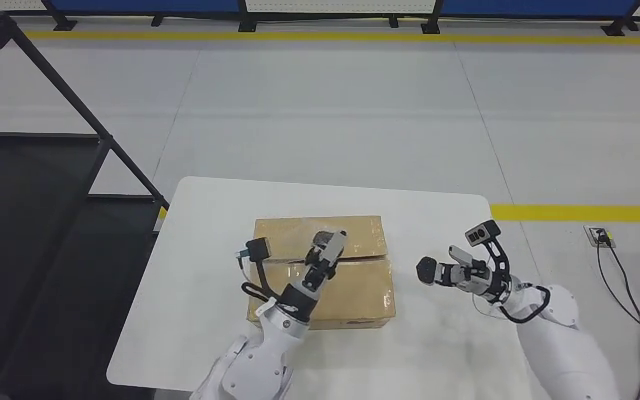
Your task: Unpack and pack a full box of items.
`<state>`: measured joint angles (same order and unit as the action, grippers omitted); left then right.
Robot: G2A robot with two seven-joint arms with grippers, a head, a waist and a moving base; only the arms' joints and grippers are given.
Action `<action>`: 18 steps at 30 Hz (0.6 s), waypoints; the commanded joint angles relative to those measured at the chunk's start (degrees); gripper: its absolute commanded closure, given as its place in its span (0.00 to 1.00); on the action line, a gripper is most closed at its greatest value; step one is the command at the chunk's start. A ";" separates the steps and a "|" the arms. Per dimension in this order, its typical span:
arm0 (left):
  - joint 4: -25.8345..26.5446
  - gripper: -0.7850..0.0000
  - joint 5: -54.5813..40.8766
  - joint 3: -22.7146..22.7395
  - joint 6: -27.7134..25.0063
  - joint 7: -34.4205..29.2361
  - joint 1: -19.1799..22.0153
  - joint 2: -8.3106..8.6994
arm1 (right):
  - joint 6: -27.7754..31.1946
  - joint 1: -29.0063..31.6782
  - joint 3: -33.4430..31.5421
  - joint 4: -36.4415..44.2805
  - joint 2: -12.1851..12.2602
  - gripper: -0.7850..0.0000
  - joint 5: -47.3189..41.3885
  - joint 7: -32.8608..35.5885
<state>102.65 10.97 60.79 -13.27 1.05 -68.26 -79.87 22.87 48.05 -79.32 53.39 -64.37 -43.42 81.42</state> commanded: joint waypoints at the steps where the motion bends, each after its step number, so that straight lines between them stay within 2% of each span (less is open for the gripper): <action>1: -0.47 0.00 0.35 -0.64 0.11 -0.03 0.33 -0.17 | -0.09 0.13 -0.21 -0.23 0.11 0.00 -0.13 0.09; 18: -5.02 0.00 2.00 -4.66 1.23 0.14 3.68 -1.79 | -0.91 -0.83 -0.71 -3.07 0.65 0.00 -1.21 0.91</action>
<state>97.82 12.90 56.37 -12.06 1.16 -64.74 -81.57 21.98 47.24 -79.97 50.43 -63.74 -44.54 82.30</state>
